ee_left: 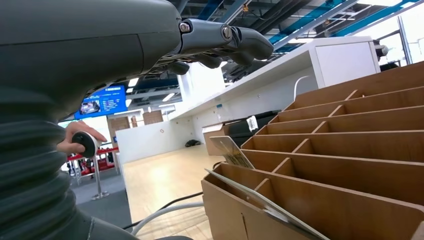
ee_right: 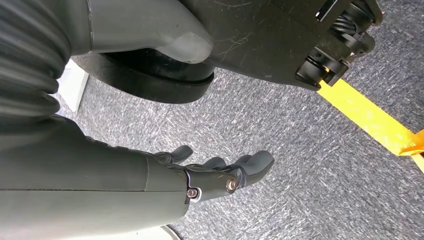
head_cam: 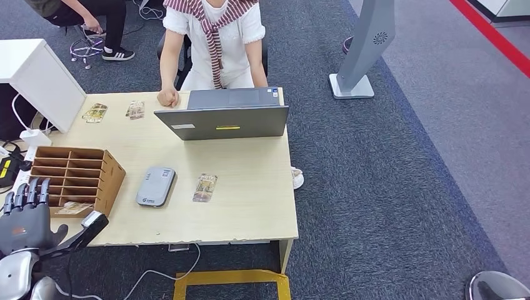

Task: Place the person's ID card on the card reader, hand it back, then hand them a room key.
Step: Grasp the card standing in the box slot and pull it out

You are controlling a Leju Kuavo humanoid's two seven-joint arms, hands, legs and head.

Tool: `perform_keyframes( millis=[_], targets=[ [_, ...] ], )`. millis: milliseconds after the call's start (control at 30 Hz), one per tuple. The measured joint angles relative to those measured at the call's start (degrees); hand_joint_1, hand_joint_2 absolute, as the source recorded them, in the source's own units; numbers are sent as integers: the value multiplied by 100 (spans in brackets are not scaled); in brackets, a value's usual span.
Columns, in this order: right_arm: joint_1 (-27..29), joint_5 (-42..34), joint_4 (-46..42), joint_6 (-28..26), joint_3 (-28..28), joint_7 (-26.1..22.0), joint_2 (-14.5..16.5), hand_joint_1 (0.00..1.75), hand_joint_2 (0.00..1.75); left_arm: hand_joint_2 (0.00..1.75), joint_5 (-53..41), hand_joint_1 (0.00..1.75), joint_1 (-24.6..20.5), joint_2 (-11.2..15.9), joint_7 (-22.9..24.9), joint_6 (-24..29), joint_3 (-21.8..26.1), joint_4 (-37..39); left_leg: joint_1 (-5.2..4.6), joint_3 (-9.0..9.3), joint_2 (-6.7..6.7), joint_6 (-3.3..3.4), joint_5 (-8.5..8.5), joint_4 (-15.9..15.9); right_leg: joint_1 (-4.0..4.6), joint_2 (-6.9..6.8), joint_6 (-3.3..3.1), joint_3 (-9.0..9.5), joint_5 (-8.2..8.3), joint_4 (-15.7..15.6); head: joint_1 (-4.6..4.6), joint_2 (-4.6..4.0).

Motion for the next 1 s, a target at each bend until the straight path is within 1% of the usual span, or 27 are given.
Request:
perform_keyframes(
  millis=[433, 1000],
  targets=[
    [-9, 63, 0, 30, 0, 11, 0, 0, 175, 175, -110, 0, -396, -178, -38, 183, -32, 523, 0, 0, 0, 0, 0, 1, 0, 0, 0, 0, 0, 0, 0, 0],
    [-11, 125, 0, 37, 0, 11, 0, 0, 175, 175, -170, 0, -585, -323, -49, 237, -170, 762, 0, 0, 2, 0, 0, 1, 0, 1, 0, -1, 0, 0, 0, 0]
  ],
)
